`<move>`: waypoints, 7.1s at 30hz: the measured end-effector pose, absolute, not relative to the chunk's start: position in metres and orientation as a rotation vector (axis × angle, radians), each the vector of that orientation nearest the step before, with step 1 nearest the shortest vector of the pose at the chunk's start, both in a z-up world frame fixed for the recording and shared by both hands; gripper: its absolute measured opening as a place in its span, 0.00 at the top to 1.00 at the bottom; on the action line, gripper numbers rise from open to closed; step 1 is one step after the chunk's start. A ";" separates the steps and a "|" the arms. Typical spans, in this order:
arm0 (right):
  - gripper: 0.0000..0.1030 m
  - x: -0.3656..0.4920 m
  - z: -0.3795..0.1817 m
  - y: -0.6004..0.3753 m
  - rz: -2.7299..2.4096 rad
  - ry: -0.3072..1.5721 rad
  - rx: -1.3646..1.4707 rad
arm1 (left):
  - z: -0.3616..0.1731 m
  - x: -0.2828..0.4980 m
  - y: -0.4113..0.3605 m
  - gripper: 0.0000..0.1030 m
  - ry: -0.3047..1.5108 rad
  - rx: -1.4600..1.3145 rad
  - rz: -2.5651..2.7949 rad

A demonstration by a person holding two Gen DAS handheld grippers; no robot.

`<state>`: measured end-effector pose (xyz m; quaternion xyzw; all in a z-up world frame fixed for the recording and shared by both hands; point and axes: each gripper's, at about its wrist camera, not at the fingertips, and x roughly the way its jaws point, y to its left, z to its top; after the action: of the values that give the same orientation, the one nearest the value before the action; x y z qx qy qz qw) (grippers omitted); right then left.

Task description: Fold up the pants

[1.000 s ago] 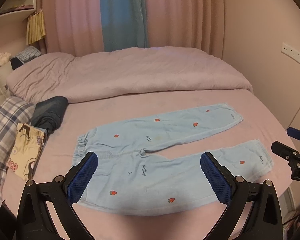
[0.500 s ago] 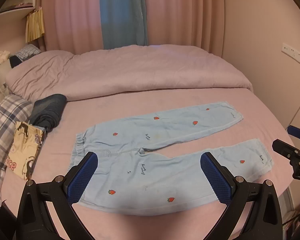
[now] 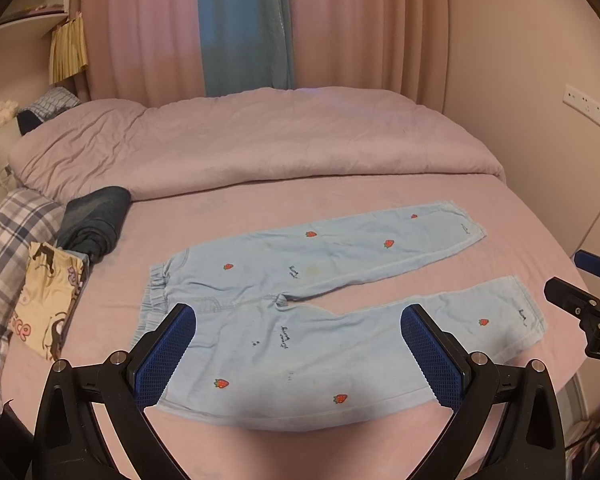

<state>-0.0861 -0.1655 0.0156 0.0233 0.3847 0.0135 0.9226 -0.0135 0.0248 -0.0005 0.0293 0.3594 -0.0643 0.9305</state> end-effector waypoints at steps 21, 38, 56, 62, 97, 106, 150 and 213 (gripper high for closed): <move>0.06 -0.086 0.016 -0.165 0.032 0.789 0.048 | -0.004 -0.012 0.022 0.00 0.741 0.063 -0.137; 0.06 -0.072 -0.003 -0.163 0.067 0.835 0.064 | -0.031 0.017 0.056 0.00 0.802 -0.083 -0.193; 0.15 0.153 -0.125 -0.100 0.340 1.033 -0.063 | -0.147 0.197 0.230 0.01 1.030 -0.344 -0.002; 0.20 0.232 -0.153 -0.074 0.388 1.087 -0.124 | -0.162 0.242 0.223 0.01 1.088 -0.187 -0.022; 0.54 0.210 -0.140 -0.131 0.153 1.084 -0.135 | -0.162 0.211 0.110 0.27 1.049 0.098 -0.157; 0.17 0.242 -0.194 -0.176 -0.069 1.198 0.008 | -0.189 0.245 0.076 0.15 1.160 0.005 -0.148; 0.65 0.255 -0.154 -0.115 0.351 1.055 -0.241 | -0.183 0.267 0.162 0.79 1.187 0.243 -0.157; 0.96 0.277 -0.180 0.041 0.616 1.197 -0.604 | -0.148 0.233 0.243 0.67 1.111 0.035 -0.183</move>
<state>0.2773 0.0406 -0.1803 -0.2753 0.5458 0.2807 0.7400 0.2335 0.2431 -0.1480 0.0167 0.5267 -0.0867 0.8455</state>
